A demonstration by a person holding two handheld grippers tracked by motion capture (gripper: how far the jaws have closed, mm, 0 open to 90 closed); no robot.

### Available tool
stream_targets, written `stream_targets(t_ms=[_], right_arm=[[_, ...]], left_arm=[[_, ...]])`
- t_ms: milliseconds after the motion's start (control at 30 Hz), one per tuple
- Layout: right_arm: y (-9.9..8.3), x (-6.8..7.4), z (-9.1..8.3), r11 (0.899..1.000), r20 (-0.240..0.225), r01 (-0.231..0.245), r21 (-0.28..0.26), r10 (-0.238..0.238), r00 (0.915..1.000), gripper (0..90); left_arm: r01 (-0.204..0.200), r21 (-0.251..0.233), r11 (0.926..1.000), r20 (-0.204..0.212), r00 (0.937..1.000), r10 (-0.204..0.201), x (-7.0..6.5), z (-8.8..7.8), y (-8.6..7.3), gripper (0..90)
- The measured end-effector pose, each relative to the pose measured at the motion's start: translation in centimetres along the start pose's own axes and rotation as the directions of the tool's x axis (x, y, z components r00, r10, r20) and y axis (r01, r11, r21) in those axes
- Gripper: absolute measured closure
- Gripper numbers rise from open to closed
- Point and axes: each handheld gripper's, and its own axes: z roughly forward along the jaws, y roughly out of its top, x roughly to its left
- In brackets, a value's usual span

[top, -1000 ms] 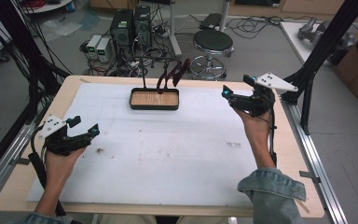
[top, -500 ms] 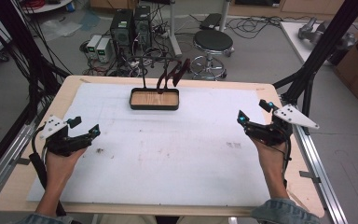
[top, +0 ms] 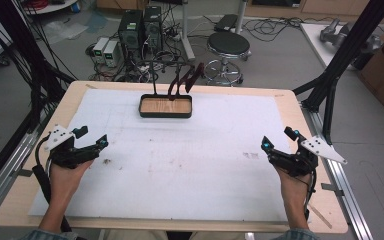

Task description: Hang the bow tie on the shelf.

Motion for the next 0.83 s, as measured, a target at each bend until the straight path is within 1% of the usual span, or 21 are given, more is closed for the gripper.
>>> stream_targets(t_ms=[33, 67, 133, 233, 300, 333, 367, 433, 467, 600, 633, 667, 833], right_arm=[[0.0, 0.0, 0.0, 1.000, 0.000, 0.000, 0.000, 0.000, 1.0000, 11.3], [-0.7, 0.0, -0.2, 1.000, 0.007, -0.002, 0.009, 0.001, 1.0000, 11.3], [-1.0, -0.1, -0.3, 1.000, 0.010, -0.005, 0.011, 0.005, 0.9999, 11.3], [-2.3, -0.2, -0.5, 0.999, 0.013, -0.021, 0.031, 0.020, 0.9997, 11.2], [-2.5, -0.2, -0.6, 0.999, 0.016, -0.019, 0.037, 0.018, 0.9997, 11.3], [-3.0, -0.1, -0.6, 0.999, 0.016, -0.022, 0.041, 0.022, 0.9996, 11.2], [-3.3, 0.0, -0.7, 0.998, 0.014, -0.032, 0.045, 0.032, 0.9994, 11.3], [-3.5, 0.0, -0.7, 0.998, 0.012, -0.037, 0.048, 0.036, 0.9993, 11.3], [-4.1, 0.2, -0.6, 0.997, 0.015, -0.036, 0.063, 0.035, 0.9993, 11.3], [-4.7, 0.2, -0.6, 0.997, 0.012, -0.041, 0.069, 0.040, 0.9991, 11.3], [-5.0, 0.3, -0.5, 0.995, 0.011, -0.052, 0.080, 0.051, 0.9986, 11.3], [-5.3, 0.2, -0.5, 0.994, 0.011, -0.053, 0.092, 0.052, 0.9986, 11.3], [-5.3, 0.2, -0.5, 0.994, 0.016, -0.057, 0.092, 0.055, 0.9983, 11.3]], left_arm=[[0.000, 0.000, 1.0000, 0.000, 1.0000, 0.000, 0.0, 0.0, 0.0, 21.1], [0.001, 0.000, 1.0000, 0.000, 1.0000, -0.001, 0.0, 0.0, 0.0, 21.2], [0.001, 0.000, 1.0000, -0.001, 1.0000, -0.001, 0.0, 0.0, 0.0, 21.1], [-0.002, 0.001, 1.0000, -0.001, 1.0000, 0.002, 0.0, -0.1, -0.1, 21.1], [-0.001, 0.000, 1.0000, -0.002, 1.0000, 0.001, 0.0, -0.1, -0.1, 21.1], [-0.002, 0.001, 1.0000, -0.003, 1.0000, 0.002, 0.0, -0.1, -0.1, 21.2], [-0.003, 0.004, 1.0000, -0.003, 1.0000, 0.003, -0.1, 0.0, -0.2, 21.1], [-0.002, 0.005, 1.0000, -0.004, 1.0000, 0.002, -0.1, 0.0, -0.2, 21.2], [-0.003, 0.006, 1.0000, -0.004, 1.0000, 0.003, -0.1, 0.0, -0.2, 21.1], [-0.007, 0.010, 0.9999, -0.004, 1.0000, 0.007, -0.1, 0.0, -0.3, 21.2], [-0.005, 0.009, 0.9999, -0.004, 1.0000, 0.005, -0.1, 0.0, -0.3, 21.2], [-0.005, 0.009, 0.9999, -0.004, 1.0000, 0.005, -0.1, 0.0, -0.3, 21.1], [-0.006, 0.014, 0.9999, -0.004, 1.0000, 0.006, -0.1, 0.0, -0.3, 21.1]])
